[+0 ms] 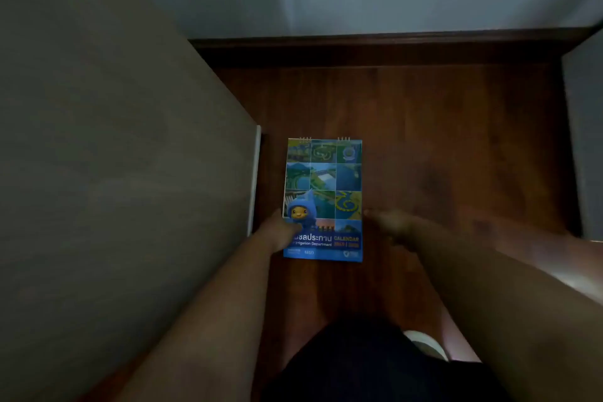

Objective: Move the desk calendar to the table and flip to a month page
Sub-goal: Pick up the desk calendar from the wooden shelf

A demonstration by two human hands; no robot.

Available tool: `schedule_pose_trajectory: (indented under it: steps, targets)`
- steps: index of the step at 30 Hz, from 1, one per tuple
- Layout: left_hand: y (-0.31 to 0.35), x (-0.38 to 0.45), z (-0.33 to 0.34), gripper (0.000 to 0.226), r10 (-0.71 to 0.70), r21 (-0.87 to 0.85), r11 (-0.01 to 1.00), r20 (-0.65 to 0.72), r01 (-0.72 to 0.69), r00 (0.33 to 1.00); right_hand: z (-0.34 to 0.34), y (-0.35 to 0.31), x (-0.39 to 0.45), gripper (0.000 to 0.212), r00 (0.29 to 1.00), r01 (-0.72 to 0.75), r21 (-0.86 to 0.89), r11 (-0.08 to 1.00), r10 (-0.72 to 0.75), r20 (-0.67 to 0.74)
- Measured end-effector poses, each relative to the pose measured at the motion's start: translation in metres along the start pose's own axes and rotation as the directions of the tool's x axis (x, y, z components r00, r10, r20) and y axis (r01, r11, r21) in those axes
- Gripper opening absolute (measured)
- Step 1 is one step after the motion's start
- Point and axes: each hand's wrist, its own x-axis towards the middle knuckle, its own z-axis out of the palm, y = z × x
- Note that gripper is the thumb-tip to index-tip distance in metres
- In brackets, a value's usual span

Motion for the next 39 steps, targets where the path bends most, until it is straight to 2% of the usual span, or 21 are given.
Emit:
schedule_pose_trajectory:
  steps: [3, 7, 10, 13, 14, 17, 24, 27, 33, 35, 39]
  targets:
    - [0.002, 0.002, 0.01, 0.048, -0.02, -0.153, 0.988, 0.003, 0.021, 1.0, 0.014, 0.004, 0.011, 0.038, 0.999, 0.032, 0.182, 0.983, -0.034, 0.007]
    - [0.0, 0.009, 0.019, 0.085, -0.095, -0.301, 0.951, -0.045, 0.077, 0.994, 0.03, 0.011, 0.036, 0.025, 0.999, 0.026, 0.418, 0.908, -0.042, 0.031]
    - [0.003, 0.003, 0.026, 0.094, -0.149, -0.327, 0.934, 0.015, 0.146, 0.989, 0.032, 0.018, 0.04, 0.021, 0.997, -0.049, 0.413, 0.909, 0.023, 0.068]
    - [0.013, -0.015, 0.037, 0.072, -0.137, -0.353, 0.927, 0.003, 0.129, 0.991, 0.025, 0.03, 0.032, 0.01, 0.996, -0.087, 0.381, 0.92, 0.087, 0.017]
    - [0.017, -0.02, 0.04, 0.075, -0.126, -0.37, 0.92, 0.022, 0.125, 0.992, 0.021, 0.033, 0.028, 0.012, 0.996, -0.073, 0.37, 0.926, 0.087, -0.02]
    - [0.037, -0.052, 0.033, 0.084, -0.104, -0.466, 0.878, 0.047, 0.114, 0.993, 0.006, 0.034, 0.009, 0.036, 0.996, -0.034, 0.356, 0.934, 0.06, -0.061]
    - [0.105, -0.2, -0.012, 0.075, -0.012, -0.572, 0.82, 0.026, 0.025, 1.0, -0.044, -0.031, -0.157, 0.032, 0.994, 0.09, 0.379, 0.921, -0.058, -0.094]
    - [0.141, -0.267, -0.041, 0.078, 0.057, -0.592, 0.803, -0.039, -0.069, 0.998, -0.063, -0.073, -0.237, 0.027, 0.98, 0.183, 0.361, 0.915, -0.138, -0.146]
    - [0.206, -0.424, -0.111, 0.073, 0.156, -0.589, 0.777, -0.158, -0.22, 0.975, -0.075, -0.142, -0.405, 0.029, 0.941, 0.318, 0.373, 0.872, -0.241, -0.239]
    - [0.223, -0.474, -0.139, 0.07, 0.192, -0.537, 0.8, -0.19, -0.266, 0.963, -0.078, -0.165, -0.459, 0.032, 0.929, 0.359, 0.377, 0.854, -0.286, -0.237]
    - [0.252, -0.552, -0.19, 0.091, 0.257, -0.385, 0.844, -0.322, -0.374, 0.911, -0.087, -0.211, -0.551, 0.034, 0.879, 0.468, 0.287, 0.836, -0.408, -0.246]
